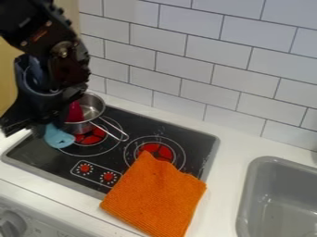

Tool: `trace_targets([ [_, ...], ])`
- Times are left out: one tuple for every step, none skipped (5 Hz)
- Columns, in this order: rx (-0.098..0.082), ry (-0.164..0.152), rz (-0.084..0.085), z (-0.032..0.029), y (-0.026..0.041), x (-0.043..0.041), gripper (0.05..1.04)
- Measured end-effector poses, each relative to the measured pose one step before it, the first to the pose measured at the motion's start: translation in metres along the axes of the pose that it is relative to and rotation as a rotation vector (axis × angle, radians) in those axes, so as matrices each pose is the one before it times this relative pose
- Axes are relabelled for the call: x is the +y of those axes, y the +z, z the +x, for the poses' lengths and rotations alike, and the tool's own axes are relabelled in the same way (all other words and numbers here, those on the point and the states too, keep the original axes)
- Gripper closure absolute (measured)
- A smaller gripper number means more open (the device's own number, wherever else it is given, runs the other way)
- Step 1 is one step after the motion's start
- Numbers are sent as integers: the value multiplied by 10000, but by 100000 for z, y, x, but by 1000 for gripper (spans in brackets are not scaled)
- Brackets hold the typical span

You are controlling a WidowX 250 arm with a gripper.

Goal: Move the blue thing to the bottom left of the stove

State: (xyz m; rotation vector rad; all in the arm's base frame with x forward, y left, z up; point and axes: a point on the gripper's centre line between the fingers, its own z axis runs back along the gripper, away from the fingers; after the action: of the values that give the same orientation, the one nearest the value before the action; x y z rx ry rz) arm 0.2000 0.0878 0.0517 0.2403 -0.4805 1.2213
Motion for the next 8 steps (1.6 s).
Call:
trace_targets([
  [94, -81, 418, -19, -1328, 588, 798],
  [147, -2, 265, -81, -1091, 425, 798],
  [47, -33, -10, -43, -649, -36, 798],
  [79, 222, -154, -96, -862, -244, 798],
  [265, -76, 213, -735, -945, 191, 798],
  [-14, 51, -103, 273, -380, -876, 798],
  [131, 57, 94, 58, -82, -270, 731],
  [126, 22, 199, 3, 153, -29, 431],
])
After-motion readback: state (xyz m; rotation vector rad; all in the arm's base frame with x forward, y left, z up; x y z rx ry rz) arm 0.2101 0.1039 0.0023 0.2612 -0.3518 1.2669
